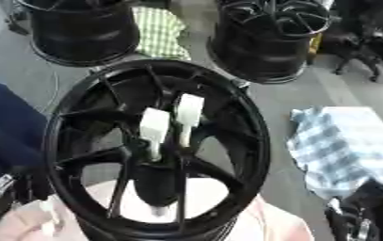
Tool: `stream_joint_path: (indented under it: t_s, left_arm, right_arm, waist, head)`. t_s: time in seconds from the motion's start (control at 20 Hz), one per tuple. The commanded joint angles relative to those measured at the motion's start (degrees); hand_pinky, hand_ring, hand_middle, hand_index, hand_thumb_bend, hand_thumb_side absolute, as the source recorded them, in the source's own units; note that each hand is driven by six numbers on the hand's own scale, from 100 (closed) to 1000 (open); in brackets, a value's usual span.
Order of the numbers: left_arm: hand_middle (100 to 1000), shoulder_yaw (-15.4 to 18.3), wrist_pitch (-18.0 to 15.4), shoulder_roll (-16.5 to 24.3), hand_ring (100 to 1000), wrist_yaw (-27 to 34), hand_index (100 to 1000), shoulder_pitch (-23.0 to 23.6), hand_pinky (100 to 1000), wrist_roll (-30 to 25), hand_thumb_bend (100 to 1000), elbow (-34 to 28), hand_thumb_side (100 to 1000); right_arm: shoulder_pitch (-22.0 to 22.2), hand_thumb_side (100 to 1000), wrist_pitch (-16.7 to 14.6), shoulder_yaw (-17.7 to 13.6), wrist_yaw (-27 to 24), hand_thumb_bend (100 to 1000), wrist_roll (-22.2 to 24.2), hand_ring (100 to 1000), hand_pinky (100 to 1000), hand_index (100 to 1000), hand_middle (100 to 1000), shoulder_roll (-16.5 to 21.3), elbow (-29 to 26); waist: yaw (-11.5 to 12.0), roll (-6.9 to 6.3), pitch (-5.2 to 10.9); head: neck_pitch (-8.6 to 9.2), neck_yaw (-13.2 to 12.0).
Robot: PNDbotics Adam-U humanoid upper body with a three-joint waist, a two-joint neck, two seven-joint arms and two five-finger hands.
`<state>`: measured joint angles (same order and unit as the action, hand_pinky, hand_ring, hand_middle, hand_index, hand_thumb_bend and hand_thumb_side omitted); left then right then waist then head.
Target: Pull the pin out of the wheel hub.
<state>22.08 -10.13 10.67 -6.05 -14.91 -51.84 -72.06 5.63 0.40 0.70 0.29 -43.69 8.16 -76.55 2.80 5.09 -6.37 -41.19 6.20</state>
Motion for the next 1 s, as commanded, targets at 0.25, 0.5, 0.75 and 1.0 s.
stream_joint_path:
  t_s: [0.25,0.5,0.75,1.0]
  left_arm:
    - [641,-0.23,-0.31,1.35,624,0.45,865,-0.66,657,-0.13,100,-0.66,950]
    - [641,-0.31,-0.26,1.38,625,0.48,866,-0.62,657,-0.13,100,-0.77,950]
    - [642,-0.53,0.12,1.36,625,0.13,866,-0.45,658,-0.13,100,-0.74,959]
    - [642,-0.57,0.74,1.51,626,0.08,867,0.03,658,-0.13,100,-1.18,965]
  right_arm:
    - [-0.01,516,0.19,-0.30,0.02,100,-0.22,634,585,839,653,0.60,-1.29]
    - [0.27,503,0.10,-0.34,0.02,100,-0.33,634,583,840,654,0.57,-1.53]
    - [1.49,484,-1.10,-1.77,-0.46,100,-3.11,636,582,843,655,1.31,-4.40]
    - [3.99,456,5.77,-4.96,5.34,100,-2.56,647,603,855,665,11.09,-15.45]
  waist:
    - [-0.09,-0.16,0.21]
    - [-0.05,-0.05,0.24]
    - [0.38,0.43,0.58]
    - [0.41,1.10,0.93]
  head:
    - [0.46,0.20]
    - [0.43,0.26]
    - [0.22,-0.33]
    - [0.25,-0.74]
